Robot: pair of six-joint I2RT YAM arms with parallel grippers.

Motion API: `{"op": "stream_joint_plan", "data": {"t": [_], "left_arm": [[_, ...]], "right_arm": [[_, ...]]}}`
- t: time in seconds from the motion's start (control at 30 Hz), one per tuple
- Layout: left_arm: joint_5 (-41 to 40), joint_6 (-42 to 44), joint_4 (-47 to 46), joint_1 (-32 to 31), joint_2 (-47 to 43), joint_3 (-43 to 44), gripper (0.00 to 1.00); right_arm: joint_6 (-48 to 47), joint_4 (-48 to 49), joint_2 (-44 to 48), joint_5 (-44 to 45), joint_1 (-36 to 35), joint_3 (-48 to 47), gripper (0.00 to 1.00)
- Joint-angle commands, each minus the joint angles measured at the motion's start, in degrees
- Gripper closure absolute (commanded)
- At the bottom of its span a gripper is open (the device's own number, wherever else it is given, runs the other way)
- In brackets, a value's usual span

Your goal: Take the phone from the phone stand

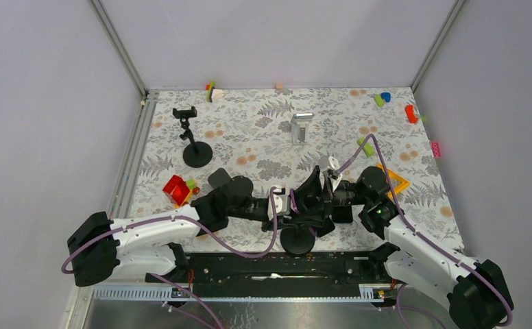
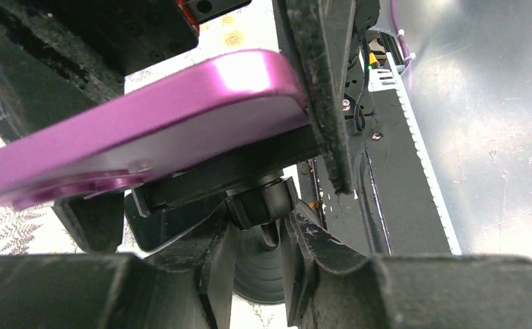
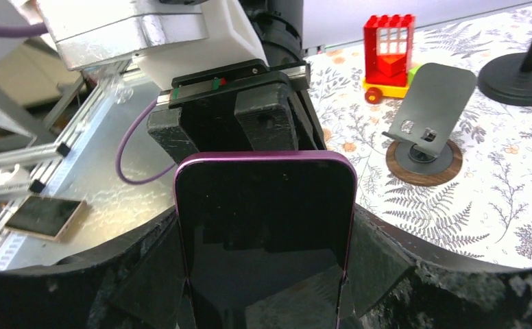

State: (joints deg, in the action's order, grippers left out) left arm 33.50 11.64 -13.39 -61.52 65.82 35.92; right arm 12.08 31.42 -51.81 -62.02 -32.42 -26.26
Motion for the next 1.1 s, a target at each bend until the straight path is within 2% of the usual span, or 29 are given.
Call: {"op": "stream_joint_plan", "data": {"t": [0.0,0.13,0.3,0.67,1.07], "left_arm": [[12.95,-2.83,-2.65,-4.75,0.42,-0.33,1.0],[12.71,-2.89,-3.03,-4.75,0.54,-0.39,1.0],[12.44,-3.15,-3.26,-4.67,0.4,-0.81,1.0],[12.51,-3.38,-3.58,-4.33,0.37,-1.38,1.0],[12.37,-3.79,-3.97,-4.17,0.35,-1.67,1.0]], "right_arm": [[7.56,17.31,0.95,25.16,1.84,4.86,1.0],[13.44,22.67,2.62,28.89,1.84,8.79,1.0],[16.84,24.51,5.03,30.03,1.84,11.37,1.0],[16.53,21.79,13.14,31.2,1.84,15.74,1.0],[16.89,18.91,22.78,36.58,1.84,20.27,1.0]]}}
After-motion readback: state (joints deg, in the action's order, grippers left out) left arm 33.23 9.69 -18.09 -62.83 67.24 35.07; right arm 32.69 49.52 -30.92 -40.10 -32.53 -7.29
